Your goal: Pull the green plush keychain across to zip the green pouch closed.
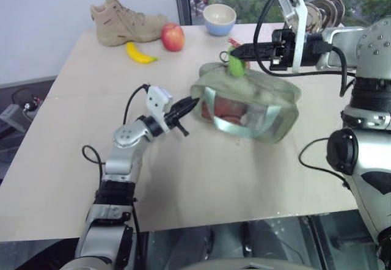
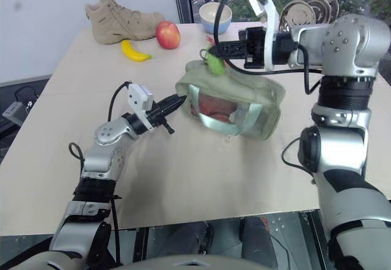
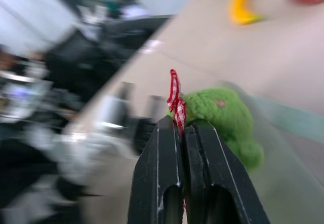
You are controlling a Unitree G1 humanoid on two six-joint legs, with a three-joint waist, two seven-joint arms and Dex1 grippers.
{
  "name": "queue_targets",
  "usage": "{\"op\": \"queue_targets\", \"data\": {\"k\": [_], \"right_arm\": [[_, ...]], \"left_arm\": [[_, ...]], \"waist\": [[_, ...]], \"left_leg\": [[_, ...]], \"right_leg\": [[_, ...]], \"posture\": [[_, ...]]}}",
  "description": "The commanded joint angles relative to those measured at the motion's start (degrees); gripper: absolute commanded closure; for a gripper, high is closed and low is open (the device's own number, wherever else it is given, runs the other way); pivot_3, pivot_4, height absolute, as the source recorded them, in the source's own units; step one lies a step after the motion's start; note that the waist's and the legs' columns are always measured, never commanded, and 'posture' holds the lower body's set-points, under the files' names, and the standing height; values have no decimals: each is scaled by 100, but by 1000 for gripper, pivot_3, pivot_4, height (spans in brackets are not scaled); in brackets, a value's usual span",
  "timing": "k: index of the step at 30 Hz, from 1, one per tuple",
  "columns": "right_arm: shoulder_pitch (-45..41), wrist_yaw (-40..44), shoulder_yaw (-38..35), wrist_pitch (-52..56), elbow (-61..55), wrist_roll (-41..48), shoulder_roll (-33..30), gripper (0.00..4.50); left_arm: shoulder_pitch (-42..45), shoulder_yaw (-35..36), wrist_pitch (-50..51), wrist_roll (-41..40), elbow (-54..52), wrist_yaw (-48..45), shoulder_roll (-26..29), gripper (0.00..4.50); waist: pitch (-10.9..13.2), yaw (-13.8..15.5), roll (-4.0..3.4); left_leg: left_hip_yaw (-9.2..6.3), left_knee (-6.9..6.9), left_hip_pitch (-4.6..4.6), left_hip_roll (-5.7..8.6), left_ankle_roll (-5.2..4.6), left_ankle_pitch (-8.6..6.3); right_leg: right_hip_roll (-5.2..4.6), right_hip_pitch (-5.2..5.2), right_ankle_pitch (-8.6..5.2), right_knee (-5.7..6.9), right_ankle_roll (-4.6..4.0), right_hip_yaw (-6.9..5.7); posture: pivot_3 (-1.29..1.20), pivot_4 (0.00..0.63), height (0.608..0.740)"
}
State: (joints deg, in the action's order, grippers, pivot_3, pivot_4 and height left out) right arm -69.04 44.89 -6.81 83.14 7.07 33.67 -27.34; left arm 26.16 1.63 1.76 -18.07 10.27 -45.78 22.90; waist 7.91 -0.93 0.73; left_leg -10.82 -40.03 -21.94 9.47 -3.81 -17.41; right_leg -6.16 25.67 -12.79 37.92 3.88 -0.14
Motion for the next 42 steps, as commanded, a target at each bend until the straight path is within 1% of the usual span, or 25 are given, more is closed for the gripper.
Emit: {"op": "queue_targets", "data": {"k": [1, 3, 5, 6, 8, 10, 12, 13, 17, 21, 24, 28, 30, 34, 42], "right_arm": [[411, 591, 931, -1171, -1211, -292, -894, 4463], [693, 870, 1477, -1858, -1499, -643, -1356, 4463], [830, 1040, 1812, -2395, -1585, -933, -1671, 4463], [879, 1237, 1983, -2589, -1617, -1022, -1872, 4171], [948, 1415, 2120, -2859, -1622, -1128, -2060, 3423], [973, 1146, 2117, -3125, -1547, -1388, -2005, 2535], [1044, 1056, 2191, -3345, -1605, -1626, -2024, 1491], [1084, 1073, 2191, -3367, -1660, -1650, -2026, 1328], [1227, 839, 1805, -3175, -1752, -1522, -1821, 1328], [1195, 668, 1604, -3108, -1674, -1480, -1698, 1328], [916, 317, 1116, -2216, -1427, -1056, -1225, 1328], [688, 160, 438, -1092, -1077, -430, -813, 1328], [668, 78, 229, -736, -982, -220, -688, 1328], [714, -131, 169, -544, -936, -108, -560, 1328], [792, -454, 486, -861, -817, -241, -347, 1328]], "left_arm": [[-141, 23, 103, 92, 27, 93, 44, 4500], [-169, 12, 138, 84, -19, 101, 33, 4500], [-189, 2, 162, 80, -53, 108, 30, 4500], [-191, -5, 171, 82, -63, 111, 29, 4500], [-182, -13, 182, 84, -65, 115, 26, 4500], [-162, -20, 188, 86, -49, 114, 26, 4500], [-147, -31, 191, 87, -38, 107, 24, 4500], [-142, -34, 191, 88, -35, 107, 22, 4500], [-121, -62, 186, 92, -20, 97, -3, 4500], [-79, -64, 177, 94, 31, 75, -1, 4500], [-55, -70, 161, 103, 61, 55, 1, 4500], [-27, -75, 136, 120, 83, 41, 1, 4500], [-27, -68, 129, 126, 83, 35, 4, 4500], [-30, -65, 129, 134, 77, 29, 4, 4500], [-86, -39, 146, 119, -8, 23, 30, 4500]], "waist": [[-1, -4, -1], [-2, 1, 0], [-2, 10, 0], [-2, 19, 0], [-2, 27, 0], [-5, 28, 0], [-7, 22, -1], [-8, 28, 1], [-9, 29, 1], [-9, 36, 1], [-9, 25, 0], [-10, 41, 0], [-10, 47, 0], [-10, 24, -1], [-11, 22, -2]], "left_leg": [[1, -2, -1, 0, 0, 0], [5, -1, 0, 0, -1, -1], [9, -3, 2, 0, -1, -1], [13, -4, 3, -1, -1, -1], [18, -8, 8, -5, -1, -1], [19, -8, 15, -8, 0, 0], [21, -7, 19, -10, 0, -1], [21, -6, 20, -10, 0, -1], [21, -5, 15, -9, 0, -1], [20, -5, 15, -9, 0, -1], [21, -4, 17, -10, 0, -1], [20, -4, 16, -10, 0, -1], [14, -4, 15, -8, -1, -1], [15, -3, 14, -6, -1, -1], [17, -4, 14, -8, -1, -1]], "right_leg": [[-2, -1, 0, -2, 0, 0], [-1, -6, 0, -5, 1, -1], [-1, -8, 0, -17, 1, -1], [0, -10, 0, -19, 1, -3], [1, -15, 1, -16, 2, -4], [4, -21, 1, -14, 3, -3], [4, -23, 1, -13, 3, -1], [4, -22, 1, -14, 3, -1], [3, -21, 1, -23, 3, -2], [4, -21, 1, -24, 3, -4], [5, -22, 1, -22, 3, -3], [5, -21, 1, -20, 2, -3], [5, -22, 1, -21, 2, -4], [2, -21, 1, -21, 2, -3], [3, -20, 1, -18, 2, -2]], "posture": [[0, 150, 740], [0, 150, 740], [0, 150, 740], [0, 150, 740], [0, 150, 740], [0, 150, 740], [0, 150, 740], [0, 150, 740], [0, 150, 740], [0, 150, 740], [0, 150, 740], [0, 150, 740], [0, 150, 740], [0, 150, 740], [0, 150, 740]]}}
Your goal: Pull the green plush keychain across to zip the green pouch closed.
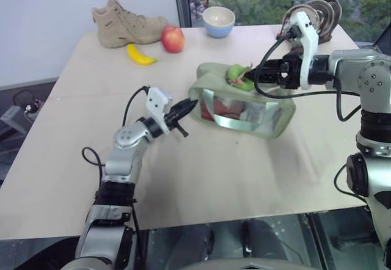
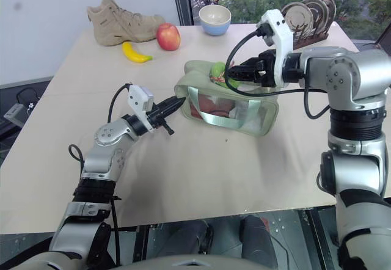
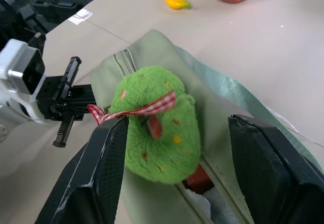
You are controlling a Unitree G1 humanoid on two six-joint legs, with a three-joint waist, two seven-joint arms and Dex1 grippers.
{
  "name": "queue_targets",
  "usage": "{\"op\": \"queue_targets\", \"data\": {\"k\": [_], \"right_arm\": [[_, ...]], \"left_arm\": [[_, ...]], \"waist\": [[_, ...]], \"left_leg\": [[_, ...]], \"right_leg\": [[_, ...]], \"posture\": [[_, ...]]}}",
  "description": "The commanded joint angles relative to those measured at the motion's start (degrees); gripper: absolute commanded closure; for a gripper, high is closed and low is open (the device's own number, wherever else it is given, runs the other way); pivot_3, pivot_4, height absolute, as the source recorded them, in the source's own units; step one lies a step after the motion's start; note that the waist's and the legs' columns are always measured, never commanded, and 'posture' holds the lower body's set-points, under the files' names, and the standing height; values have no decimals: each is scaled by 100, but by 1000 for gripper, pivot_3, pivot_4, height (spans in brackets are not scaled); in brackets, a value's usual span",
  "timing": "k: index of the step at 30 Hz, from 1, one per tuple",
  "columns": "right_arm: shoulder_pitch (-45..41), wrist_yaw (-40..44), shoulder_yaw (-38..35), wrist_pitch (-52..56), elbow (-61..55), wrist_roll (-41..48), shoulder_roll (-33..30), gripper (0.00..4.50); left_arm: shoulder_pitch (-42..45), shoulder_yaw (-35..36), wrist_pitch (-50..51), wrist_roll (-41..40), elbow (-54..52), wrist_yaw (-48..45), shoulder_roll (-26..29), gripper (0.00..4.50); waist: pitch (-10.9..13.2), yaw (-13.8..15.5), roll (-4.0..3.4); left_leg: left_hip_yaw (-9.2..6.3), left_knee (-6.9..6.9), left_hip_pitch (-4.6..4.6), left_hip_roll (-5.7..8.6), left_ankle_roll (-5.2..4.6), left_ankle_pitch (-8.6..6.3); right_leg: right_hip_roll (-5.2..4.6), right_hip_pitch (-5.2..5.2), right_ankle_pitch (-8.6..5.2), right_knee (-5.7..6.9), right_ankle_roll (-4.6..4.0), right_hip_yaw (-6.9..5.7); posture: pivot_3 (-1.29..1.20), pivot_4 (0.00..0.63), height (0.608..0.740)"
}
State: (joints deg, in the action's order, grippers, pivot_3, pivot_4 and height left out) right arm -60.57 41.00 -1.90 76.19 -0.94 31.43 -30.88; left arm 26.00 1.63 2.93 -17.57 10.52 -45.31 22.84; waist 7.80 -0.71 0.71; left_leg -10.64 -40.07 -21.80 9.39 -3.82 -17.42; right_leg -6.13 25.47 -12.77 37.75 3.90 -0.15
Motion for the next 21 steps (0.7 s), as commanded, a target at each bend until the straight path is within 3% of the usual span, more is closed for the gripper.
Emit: {"op": "queue_targets", "data": {"k": [1, 3, 9, 10, 21], "right_arm": [[-53, -85, 35, -200, 5, -25, 27, 1328], [-49, -102, 155, -273, 32, -55, 54, 1328], [-1, -73, 520, -709, -7, -275, -4, 4167], [-1, -30, 601, -872, -39, -355, -92, 4432], [-298, -100, 689, -1933, -307, -1130, -950, 4432]], "left_arm": [[-78, -39, 29, 70, -44, -22, 37, 4500], [-85, -40, 25, 73, -53, -18, 33, 4500], [-95, -39, 21, 74, -74, -15, 32, 4500], [-98, -33, 22, 72, -76, -15, 37, 4500], [-76, -16, 68, 87, 21, -44, 126, 4500]], "waist": [[0, 0, 0], [0, -4, 0], [0, -8, -1], [0, -8, -1], [0, -4, -1]], "left_leg": [[0, 0, 0, 0, 0, 0], [-1, 0, 0, 0, 0, 0], [0, 0, 0, 0, 0, 0], [0, 0, 1, 0, 0, 0], [2, 2, 0, 0, 0, 0]], "right_leg": [[0, 0, 0, 0, 0, 0], [0, 0, 0, 0, 0, 0], [0, 1, 0, 0, 0, -1], [0, 1, 0, 0, 0, -1], [1, 4, 0, -2, 0, -1]], "posture": [[0, 150, 740], [0, 150, 740], [0, 150, 740], [0, 150, 740], [0, 150, 740]]}}
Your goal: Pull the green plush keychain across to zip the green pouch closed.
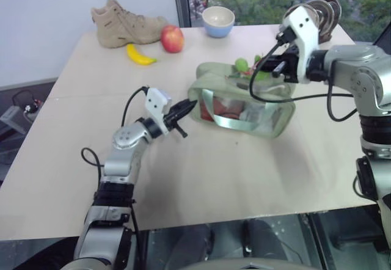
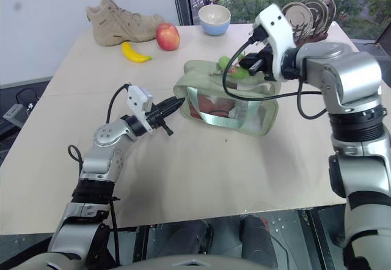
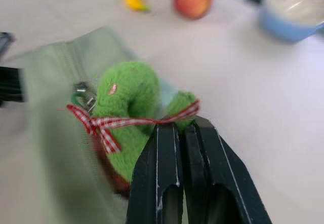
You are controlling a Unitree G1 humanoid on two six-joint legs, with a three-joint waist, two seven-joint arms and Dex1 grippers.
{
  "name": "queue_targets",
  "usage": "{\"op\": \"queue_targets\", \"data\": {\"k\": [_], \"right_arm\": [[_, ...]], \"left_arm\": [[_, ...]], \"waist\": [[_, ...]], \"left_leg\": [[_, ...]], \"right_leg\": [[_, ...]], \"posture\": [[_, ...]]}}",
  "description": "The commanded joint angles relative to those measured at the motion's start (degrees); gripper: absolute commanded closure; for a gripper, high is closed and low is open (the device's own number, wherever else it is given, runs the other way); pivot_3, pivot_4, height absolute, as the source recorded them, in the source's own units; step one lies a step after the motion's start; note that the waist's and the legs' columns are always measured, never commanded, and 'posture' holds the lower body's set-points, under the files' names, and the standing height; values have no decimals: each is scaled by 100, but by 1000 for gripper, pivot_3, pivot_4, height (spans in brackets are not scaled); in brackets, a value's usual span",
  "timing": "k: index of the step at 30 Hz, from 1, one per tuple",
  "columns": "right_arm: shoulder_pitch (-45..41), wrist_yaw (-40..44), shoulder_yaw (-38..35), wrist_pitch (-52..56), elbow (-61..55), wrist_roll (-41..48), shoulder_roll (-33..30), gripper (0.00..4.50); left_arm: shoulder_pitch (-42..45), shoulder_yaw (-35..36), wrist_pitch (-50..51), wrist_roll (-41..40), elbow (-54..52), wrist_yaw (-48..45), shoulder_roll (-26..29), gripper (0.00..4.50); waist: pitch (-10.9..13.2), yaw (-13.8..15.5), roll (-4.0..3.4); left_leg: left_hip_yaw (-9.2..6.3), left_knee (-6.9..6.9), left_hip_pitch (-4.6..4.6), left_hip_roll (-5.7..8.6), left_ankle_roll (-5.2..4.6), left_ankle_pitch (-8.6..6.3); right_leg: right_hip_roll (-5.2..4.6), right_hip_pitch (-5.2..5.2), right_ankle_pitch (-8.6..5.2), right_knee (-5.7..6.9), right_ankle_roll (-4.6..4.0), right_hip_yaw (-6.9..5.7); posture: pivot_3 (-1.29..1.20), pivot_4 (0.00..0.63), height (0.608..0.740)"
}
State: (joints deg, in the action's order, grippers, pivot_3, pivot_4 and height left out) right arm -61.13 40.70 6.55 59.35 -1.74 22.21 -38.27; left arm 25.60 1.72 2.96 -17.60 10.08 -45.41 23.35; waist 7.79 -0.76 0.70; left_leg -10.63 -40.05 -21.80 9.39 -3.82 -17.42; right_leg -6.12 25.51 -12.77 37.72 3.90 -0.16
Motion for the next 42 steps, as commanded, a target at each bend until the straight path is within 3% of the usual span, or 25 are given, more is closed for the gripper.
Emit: {"op": "queue_targets", "data": {"k": [1, 6, 14, 22, 25, 28, 32, 37, 41, 42], "right_arm": [[-229, -76, -142, -315, -253, -284, -284, 4432], [-1, -197, -300, -357, -437, -435, -534, 4432], [1210, -840, -910, -214, -906, -736, -960, 4432], [2608, -2021, -2118, 399, -1438, -866, -470, 4432], [2965, -2376, -2445, 726, -1645, -730, 107, 4432], [3413, -2590, -2417, 769, -1771, -735, 593, 4432], [4035, -2734, -1459, -26, -972, -1122, 1086, 4432], [4000, -2648, -822, -727, -353, -1571, 955, 4432], [3913, -2331, -995, -1098, -424, -1367, 924, 4432], [3939, -2201, -1090, -1169, -549, -1295, 847, 4140]], "left_arm": [[-28, -28, 73, 99, 80, -28, 81, 4500], [-10, -20, 159, 131, 131, 42, 91, 4500], [29, 57, 402, 62, 142, 210, 37, 4500], [71, 74, 495, 22, 177, 288, -3, 4500], [96, 75, 538, 2, 191, 299, -22, 4500], [112, 59, 592, -21, 160, 309, -47, 4500], [37, -15, 746, -64, -29, 343, -147, 4500], [-51, -27, 903, -86, -232, 365, -187, 4500], [-178, 26, 1162, -299, -492, 218, -159, 4500], [-224, 51, 1196, -360, -588, 142, -107, 4500]], "waist": [[0, 2, 0], [0, 13, 0], [-1, 29, 0], [-16, 32, -20], [-35, 33, -25], [-45, 31, -26], [-101, 19, 15], [-107, 34, -10], [-107, 48, -9], [-107, 46, -9]], "left_leg": [[0, 0, 0, 0, 0, 0], [0, 0, -2, 1, 0, 0], [5, 1, -1, 1, 0, 0], [12, 1, 6, -1, 0, 0], [17, 2, 12, -2, 0, 0], [15, 4, 14, -6, 0, 0], [24, 21, 41, -10, 0, 0], [62, 66, 130, -6, -1, 1], [62, 70, 142, -11, -2, 0], [62, 76, 141, -14, -1, 0]], "right_leg": [[0, 0, 0, 0, 0, 0], [0, -1, 0, -3, 0, 0], [0, 0, 0, -3, 0, 3], [1, -5, 0, 1, 0, 11], [3, -6, 0, 5, 0, 17], [7, -8, 0, 6, 0, 16], [13, -20, 0, 2, 0, 28], [13, -81, -1, -14, 1, 71], [19, -87, -1, -13, 2, 71], [20, -84, -1, -14, 2, 72]], "posture": [[0, 150, 740], [0, 150, 740], [0, 150, 740], [0, 150, 740], [0, 150, 740], [0, 150, 740], [0, 150, 740], [0, 150, 740], [0, 150, 740], [0, 150, 740]]}}
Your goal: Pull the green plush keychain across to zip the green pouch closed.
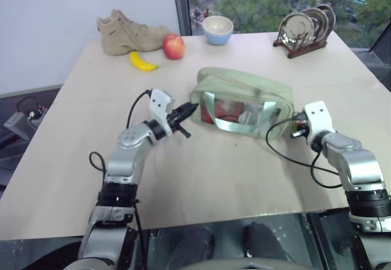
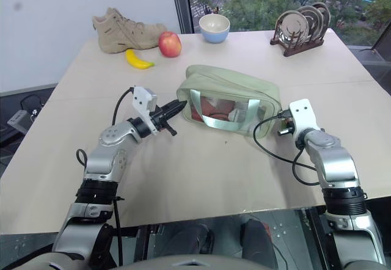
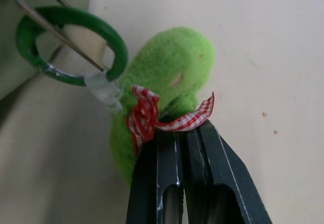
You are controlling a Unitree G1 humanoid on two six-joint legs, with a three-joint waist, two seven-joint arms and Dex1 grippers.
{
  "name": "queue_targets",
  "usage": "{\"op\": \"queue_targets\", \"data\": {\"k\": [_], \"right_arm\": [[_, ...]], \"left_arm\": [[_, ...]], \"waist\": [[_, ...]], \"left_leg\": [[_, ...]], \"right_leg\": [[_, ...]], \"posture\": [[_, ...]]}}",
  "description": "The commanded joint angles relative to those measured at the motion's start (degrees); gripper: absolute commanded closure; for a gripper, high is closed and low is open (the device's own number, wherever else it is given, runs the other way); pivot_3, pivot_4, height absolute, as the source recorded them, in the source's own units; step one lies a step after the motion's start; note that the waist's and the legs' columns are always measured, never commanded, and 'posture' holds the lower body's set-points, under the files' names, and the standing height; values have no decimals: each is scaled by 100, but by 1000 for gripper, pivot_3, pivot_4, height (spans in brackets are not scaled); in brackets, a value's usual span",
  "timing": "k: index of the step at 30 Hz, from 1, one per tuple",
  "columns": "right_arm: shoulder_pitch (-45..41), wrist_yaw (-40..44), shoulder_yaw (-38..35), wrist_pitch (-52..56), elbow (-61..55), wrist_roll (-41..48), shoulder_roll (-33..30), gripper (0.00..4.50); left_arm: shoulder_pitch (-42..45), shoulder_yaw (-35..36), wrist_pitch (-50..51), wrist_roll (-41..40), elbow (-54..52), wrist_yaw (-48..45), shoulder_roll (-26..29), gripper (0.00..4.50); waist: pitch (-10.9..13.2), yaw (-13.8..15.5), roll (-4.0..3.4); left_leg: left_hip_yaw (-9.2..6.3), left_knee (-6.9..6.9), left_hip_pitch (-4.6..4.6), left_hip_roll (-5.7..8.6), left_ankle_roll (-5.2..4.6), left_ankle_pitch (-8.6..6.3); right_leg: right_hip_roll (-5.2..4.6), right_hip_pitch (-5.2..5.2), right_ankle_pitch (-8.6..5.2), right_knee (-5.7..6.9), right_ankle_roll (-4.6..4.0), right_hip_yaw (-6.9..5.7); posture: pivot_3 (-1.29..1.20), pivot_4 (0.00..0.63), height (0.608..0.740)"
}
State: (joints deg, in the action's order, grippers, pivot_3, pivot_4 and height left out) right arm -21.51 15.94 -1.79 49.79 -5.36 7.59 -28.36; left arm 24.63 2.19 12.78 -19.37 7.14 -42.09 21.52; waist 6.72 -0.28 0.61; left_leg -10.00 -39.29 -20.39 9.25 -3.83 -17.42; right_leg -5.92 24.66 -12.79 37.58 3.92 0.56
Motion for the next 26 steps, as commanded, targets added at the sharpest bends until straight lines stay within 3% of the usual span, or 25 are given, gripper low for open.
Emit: {"op": "queue_targets", "data": {"k": [1, 4, 6, 7, 10, 12, 20, 26], "right_arm": [[19, 410, -309, -273, -309, 210, -242, 3802], [267, 899, -658, -433, -886, 540, -561, 2691], [421, 1088, -832, -529, -1151, 686, -700, 1430], [575, 1236, -1092, -484, -1431, 879, -790, 1269], [1068, 1615, -1718, -436, -2115, 1293, -1069, 25], [1437, 1825, -2156, -417, -2552, 1584, -1195, 0], [3190, 2558, -4078, 79, -4007, 2799, -1477, 0], [3820, 2574, -4733, 216, -4342, 3197, -1541, 0]], "left_arm": [[-170, 35, 264, -251, -391, -253, 124, 4500], [-339, 178, 550, -599, -771, -485, 313, 3542], [-410, 229, 637, -676, -883, -519, 404, 2383], [-477, 307, 720, -784, -984, -578, 482, 2219], [-674, 499, 919, -1091, -1255, -770, 687, 937], [-856, 602, 963, -1267, -1454, -940, 834, 25], [-1485, 989, 957, -1333, -1822, -1179, 1461, 25], [-1579, 1105, 934, -1357, -1797, -1266, 1646, 25]], "waist": [[1, -2, -2], [5, -2, -7], [7, -9, -9], [7, -8, -10], [12, 8, -16], [14, 37, -18], [19, 142, -25], [22, 178, -27]], "left_leg": [[0, 3, -1, -1, 0, 0], [-2, 12, -16, -2, -1, 0], [-5, 14, -28, -2, -2, -1], [-6, 14, -30, -3, -2, -1], [-10, 25, -32, -8, -2, -2], [-11, 28, -32, -8, -2, -2], [-8, 40, -21, -15, -4, -4], [-4, 41, -14, -14, -9, -8]], "right_leg": [[1, 2, 0, -2, 0, 0], [1, 14, 0, -19, 0, -2], [4, 22, 0, -31, 0, -4], [4, 21, 0, -35, 0, -5], [6, 21, 0, -48, 0, -9], [7, 20, 0, -52, 0, -9], [12, 11, 0, -61, 0, -8], [12, -3, 0, -74, 0, -6]], "posture": [[0, 150, 740], [0, 150, 740], [0, 150, 740], [0, 150, 740], [0, 150, 740], [0, 150, 740], [0, 150, 740], [0, 150, 740]]}}
